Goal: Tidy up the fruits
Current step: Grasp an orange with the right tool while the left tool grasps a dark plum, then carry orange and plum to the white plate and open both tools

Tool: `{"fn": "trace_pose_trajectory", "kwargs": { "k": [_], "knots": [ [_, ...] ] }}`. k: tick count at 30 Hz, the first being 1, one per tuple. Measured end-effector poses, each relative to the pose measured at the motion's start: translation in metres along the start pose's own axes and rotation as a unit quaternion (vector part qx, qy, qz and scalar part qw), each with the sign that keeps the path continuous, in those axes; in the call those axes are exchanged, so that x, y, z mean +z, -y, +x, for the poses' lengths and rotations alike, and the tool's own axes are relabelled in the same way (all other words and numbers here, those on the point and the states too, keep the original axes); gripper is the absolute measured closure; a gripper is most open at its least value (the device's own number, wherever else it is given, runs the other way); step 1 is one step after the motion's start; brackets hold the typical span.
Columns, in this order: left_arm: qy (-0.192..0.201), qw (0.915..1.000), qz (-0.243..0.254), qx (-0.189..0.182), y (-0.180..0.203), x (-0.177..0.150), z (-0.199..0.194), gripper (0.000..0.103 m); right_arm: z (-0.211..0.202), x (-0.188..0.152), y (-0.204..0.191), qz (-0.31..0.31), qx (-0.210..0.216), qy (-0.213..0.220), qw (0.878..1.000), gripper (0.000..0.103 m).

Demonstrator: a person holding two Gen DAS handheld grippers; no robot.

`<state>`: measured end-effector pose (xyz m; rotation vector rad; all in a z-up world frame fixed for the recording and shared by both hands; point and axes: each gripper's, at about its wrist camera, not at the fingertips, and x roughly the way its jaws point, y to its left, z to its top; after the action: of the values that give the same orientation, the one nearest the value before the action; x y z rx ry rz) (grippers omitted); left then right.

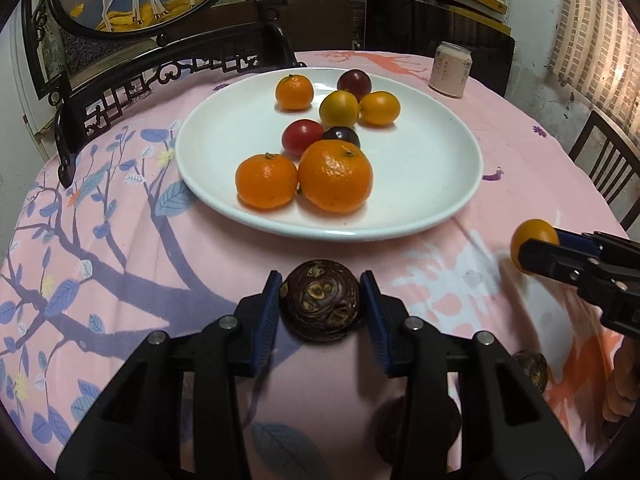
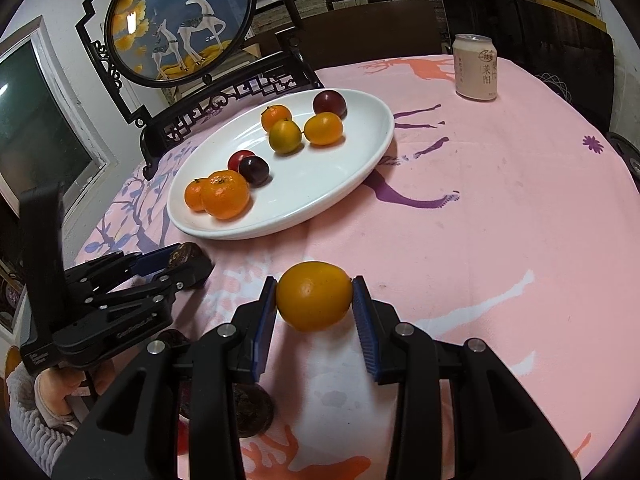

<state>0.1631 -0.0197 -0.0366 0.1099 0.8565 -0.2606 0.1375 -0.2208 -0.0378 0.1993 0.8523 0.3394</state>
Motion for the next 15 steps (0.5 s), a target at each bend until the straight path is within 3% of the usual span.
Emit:
{"fn": "trace_pose_trajectory", "kwargs": {
  "k": [4,8,11,15],
  "knots": [
    [0.006,1.0,-0.002,0.002,-0.001,-0.007,-0.014,0.062,-0.002,0.0,0.004,0.007,0.001,0.001,1.0,0.065],
    [0.044,0.9989,-0.015,-0.004,-0.007,-0.006,-0.043,0.062,-0.016,0.002,0.009,0.019,0.013,0.023,0.999,0.065],
    [0.063,0.9974,-0.034,-0.004,-0.018,0.011,-0.055,0.062,-0.028,0.009,0.008,0.024,0.022,0.048,0.998,0.065],
    [0.054,0.9966,-0.061,0.009,-0.038,0.046,-0.041,0.062,-0.024,0.033,-0.004,0.005,0.012,0.056,0.998,0.065]
  ]
}}
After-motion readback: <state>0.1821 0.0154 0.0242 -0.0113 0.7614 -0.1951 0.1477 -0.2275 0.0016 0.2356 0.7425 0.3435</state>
